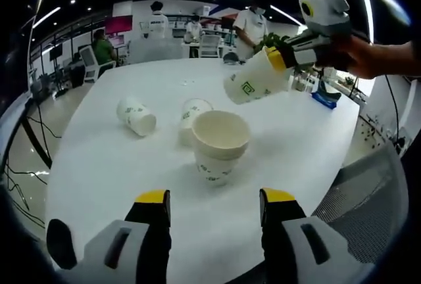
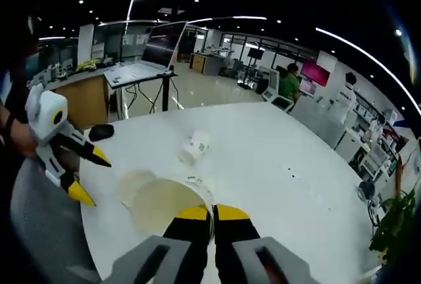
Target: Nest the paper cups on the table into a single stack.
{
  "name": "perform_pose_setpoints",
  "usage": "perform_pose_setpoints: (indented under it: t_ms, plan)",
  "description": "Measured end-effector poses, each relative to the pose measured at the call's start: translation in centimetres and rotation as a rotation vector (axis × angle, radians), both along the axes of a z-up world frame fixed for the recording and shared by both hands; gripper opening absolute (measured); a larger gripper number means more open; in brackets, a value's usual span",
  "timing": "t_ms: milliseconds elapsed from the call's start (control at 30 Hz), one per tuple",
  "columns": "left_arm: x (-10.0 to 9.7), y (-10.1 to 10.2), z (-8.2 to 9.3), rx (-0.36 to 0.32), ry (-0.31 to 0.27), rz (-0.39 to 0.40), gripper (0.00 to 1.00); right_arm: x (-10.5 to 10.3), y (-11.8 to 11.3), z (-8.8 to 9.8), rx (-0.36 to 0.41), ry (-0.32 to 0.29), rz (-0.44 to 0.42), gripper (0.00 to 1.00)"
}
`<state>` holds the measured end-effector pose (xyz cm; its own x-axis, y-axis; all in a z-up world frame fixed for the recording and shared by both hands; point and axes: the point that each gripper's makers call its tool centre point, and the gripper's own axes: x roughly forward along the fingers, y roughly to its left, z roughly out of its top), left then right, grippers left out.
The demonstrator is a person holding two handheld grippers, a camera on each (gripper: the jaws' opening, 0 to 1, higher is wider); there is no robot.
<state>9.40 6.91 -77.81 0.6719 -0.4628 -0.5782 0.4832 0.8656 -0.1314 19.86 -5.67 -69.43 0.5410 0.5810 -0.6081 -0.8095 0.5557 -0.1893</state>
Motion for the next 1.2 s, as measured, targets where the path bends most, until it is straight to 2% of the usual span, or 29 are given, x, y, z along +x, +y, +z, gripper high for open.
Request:
perform_pose_setpoints:
  t_ms: [200, 600, 1200]
  plan:
    - [0.0, -0.1, 0.2, -0.004, -0.003, -0.002, 0.54, -0.7, 1.5, 0.6, 0.009, 0.003, 0.05, 0.0]
    - [-0.1, -0.1, 0.5, -0.015, -0.011, 0.002, 0.54, -3.5, 5.1, 0.0, -0.016, 0.043, 0.172, 0.0]
    - [0.0, -0.2, 0.6, -0.017, -0.018, 0.002, 0.54, -3.7, 6.4, -1.8, -0.067, 0.102, 0.191, 0.0]
